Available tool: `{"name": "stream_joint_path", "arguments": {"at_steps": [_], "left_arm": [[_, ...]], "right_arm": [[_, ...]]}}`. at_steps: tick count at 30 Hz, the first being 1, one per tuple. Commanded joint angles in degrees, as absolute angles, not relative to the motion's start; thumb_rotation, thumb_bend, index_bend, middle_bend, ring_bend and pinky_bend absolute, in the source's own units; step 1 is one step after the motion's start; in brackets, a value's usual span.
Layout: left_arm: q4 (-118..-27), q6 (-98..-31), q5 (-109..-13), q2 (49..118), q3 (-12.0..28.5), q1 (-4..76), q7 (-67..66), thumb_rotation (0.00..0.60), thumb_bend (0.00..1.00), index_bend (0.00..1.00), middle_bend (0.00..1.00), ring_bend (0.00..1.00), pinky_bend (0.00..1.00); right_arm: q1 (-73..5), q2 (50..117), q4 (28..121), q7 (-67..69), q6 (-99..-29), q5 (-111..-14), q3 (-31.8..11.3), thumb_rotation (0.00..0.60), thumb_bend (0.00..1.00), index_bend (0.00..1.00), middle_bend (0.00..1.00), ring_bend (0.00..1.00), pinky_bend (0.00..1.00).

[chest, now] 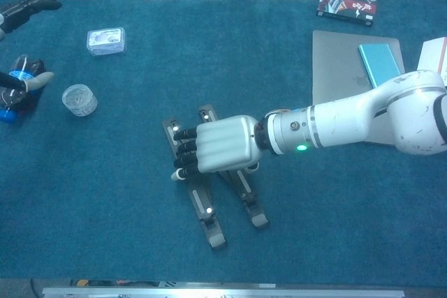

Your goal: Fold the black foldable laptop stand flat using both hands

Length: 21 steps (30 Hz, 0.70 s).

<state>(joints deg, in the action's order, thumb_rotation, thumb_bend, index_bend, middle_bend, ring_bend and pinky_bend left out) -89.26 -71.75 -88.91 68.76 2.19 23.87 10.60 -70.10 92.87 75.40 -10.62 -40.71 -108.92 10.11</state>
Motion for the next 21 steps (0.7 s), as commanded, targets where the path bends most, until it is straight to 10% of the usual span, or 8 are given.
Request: {"name": "stream_joint_path", "arguments": {"at_steps": [1,21], "left_arm": [[-89.2,-71.7,-88.9,68.8,2.2,23.9,10.6,0.600,0.31,0.00,0.00,0.00,0.00],[-89.1,-71.4,-88.9,68.9,2.2,24.1,11.0,0.600,0.31,0.00,0.00,0.00,0.00]], "right_arm": [[-70.0,92.9,75.4,-10.6,-41.0,-108.9,10.1,0.600,0.09,0.00,0.55,0.16,0.00],[-69.6,93.2,74.6,-9.6,-42.7,-109.5,10.3,0.600,0.16,0.00,0.73,0.32,0.00]]}}
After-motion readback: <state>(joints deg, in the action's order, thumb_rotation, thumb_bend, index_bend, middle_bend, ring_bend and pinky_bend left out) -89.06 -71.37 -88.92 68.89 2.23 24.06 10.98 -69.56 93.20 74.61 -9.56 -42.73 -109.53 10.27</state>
